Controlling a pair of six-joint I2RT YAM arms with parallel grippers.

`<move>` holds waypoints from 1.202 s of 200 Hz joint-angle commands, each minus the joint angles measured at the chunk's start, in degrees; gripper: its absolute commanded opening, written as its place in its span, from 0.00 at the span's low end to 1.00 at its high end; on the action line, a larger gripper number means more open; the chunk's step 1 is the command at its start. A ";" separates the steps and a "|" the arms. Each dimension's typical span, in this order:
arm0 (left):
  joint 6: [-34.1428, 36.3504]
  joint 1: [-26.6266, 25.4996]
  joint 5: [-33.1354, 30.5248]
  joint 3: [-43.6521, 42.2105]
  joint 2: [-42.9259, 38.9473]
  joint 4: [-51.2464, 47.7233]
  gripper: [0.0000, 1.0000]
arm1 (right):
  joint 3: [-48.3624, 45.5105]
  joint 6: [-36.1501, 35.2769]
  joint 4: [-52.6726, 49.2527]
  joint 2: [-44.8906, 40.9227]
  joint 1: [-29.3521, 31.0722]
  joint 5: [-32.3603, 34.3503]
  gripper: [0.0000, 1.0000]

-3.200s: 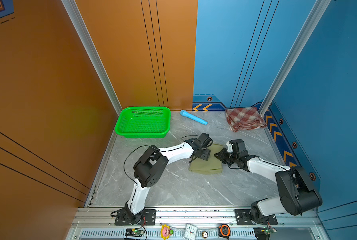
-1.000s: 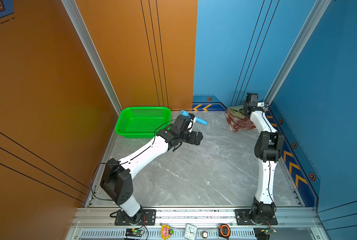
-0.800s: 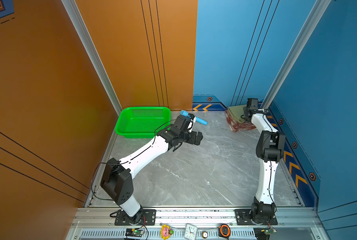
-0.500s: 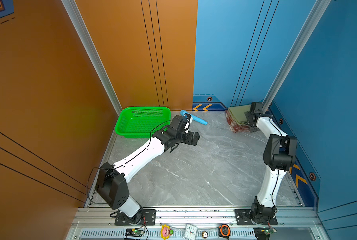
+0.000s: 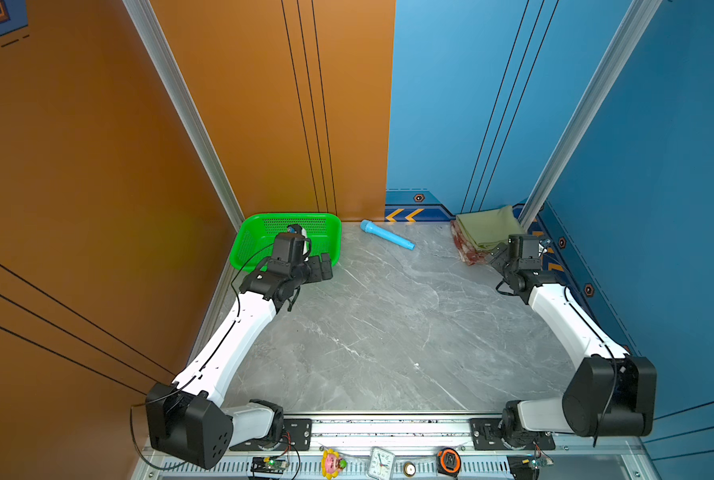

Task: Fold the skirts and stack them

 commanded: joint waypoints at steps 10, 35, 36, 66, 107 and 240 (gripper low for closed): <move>-0.79 3.66 -2.44 -10.11 -8.40 8.53 0.98 | -11.07 -14.77 8.29 -9.10 1.76 4.87 1.00; 2.98 5.10 -6.25 -20.70 -14.28 19.51 0.98 | -19.78 -18.33 15.26 -13.95 2.50 4.04 1.00; 3.09 5.23 -6.37 -21.18 -14.41 19.84 0.98 | -20.17 -18.62 15.68 -14.09 2.62 4.14 1.00; 4.33 8.62 -10.60 -28.43 -14.00 25.49 0.98 | -27.30 -23.25 23.67 -15.51 3.20 5.82 1.00; 9.34 10.33 -13.50 -34.57 -8.38 37.61 0.98 | -32.70 -25.07 34.38 -11.51 1.20 2.71 1.00; 18.15 15.79 -1.16 -39.88 14.36 71.00 0.98 | -38.27 -27.83 62.43 3.00 -1.04 -1.04 1.00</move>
